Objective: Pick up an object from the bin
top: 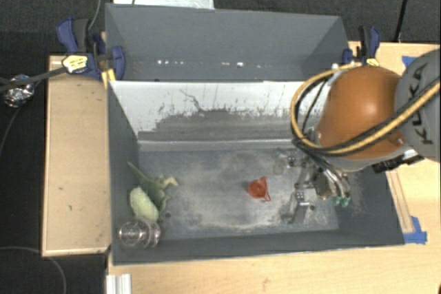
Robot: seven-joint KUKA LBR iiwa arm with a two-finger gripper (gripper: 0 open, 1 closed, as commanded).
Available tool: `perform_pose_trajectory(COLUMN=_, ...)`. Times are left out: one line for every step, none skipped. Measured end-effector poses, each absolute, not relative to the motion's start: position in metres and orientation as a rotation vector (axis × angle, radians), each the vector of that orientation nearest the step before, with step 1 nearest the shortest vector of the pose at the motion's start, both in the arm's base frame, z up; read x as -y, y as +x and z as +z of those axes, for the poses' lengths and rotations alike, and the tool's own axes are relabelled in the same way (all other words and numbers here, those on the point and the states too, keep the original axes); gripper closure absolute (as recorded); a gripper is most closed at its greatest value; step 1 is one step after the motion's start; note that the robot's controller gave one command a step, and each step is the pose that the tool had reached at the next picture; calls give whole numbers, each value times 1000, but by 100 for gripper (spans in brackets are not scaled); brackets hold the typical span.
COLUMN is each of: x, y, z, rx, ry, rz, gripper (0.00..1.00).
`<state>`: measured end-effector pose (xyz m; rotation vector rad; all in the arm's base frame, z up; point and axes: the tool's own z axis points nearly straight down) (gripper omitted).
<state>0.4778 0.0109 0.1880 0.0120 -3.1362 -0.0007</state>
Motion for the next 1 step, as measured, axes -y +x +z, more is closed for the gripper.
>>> perform_pose_trajectory(x=-11, y=480, z=191, rx=3144, ry=11, rz=-1, gripper=0)
